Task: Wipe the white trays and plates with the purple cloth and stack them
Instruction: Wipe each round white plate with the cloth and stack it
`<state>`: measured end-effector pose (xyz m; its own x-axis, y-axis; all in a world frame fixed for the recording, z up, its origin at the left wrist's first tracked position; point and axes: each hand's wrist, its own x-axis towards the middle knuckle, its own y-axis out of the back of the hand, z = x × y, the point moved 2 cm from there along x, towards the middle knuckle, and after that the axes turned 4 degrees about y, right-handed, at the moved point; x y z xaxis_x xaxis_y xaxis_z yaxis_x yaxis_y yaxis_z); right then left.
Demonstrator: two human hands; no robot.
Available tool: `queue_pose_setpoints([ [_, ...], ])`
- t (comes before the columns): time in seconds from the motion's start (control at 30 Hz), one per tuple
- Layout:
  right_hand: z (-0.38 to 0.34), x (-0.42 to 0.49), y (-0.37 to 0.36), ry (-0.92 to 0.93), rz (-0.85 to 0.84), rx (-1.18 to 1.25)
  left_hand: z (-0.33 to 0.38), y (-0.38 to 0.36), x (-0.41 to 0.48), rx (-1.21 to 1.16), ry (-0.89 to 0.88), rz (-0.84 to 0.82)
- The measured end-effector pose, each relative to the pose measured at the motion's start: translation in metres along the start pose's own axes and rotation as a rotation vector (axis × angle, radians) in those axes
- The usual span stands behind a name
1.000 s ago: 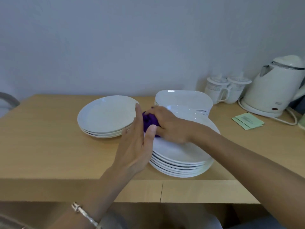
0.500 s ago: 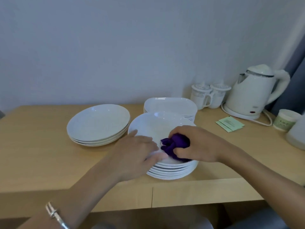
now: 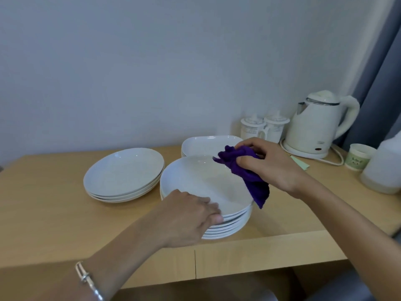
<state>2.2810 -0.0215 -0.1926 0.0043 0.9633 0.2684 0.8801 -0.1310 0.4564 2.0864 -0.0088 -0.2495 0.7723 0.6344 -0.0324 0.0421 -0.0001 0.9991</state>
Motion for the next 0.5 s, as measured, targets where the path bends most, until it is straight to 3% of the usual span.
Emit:
queue_pose_setpoints([
  [0.2,0.001,-0.028,0.007,0.060,-0.002,-0.012,0.002,-0.009,0.003,0.020,-0.050,0.090],
  [0.3,0.004,-0.055,0.007,0.076,-0.244,-0.064,0.002,-0.011,0.003,0.015,-0.047,0.102],
  [0.4,0.006,-0.073,0.000,0.070,-0.541,-0.278,0.002,-0.010,0.003,0.011,-0.061,0.122],
  [0.5,0.012,-0.075,-0.007,0.118,-0.594,-0.504,0.000,-0.011,0.002,0.006,-0.061,0.108],
])
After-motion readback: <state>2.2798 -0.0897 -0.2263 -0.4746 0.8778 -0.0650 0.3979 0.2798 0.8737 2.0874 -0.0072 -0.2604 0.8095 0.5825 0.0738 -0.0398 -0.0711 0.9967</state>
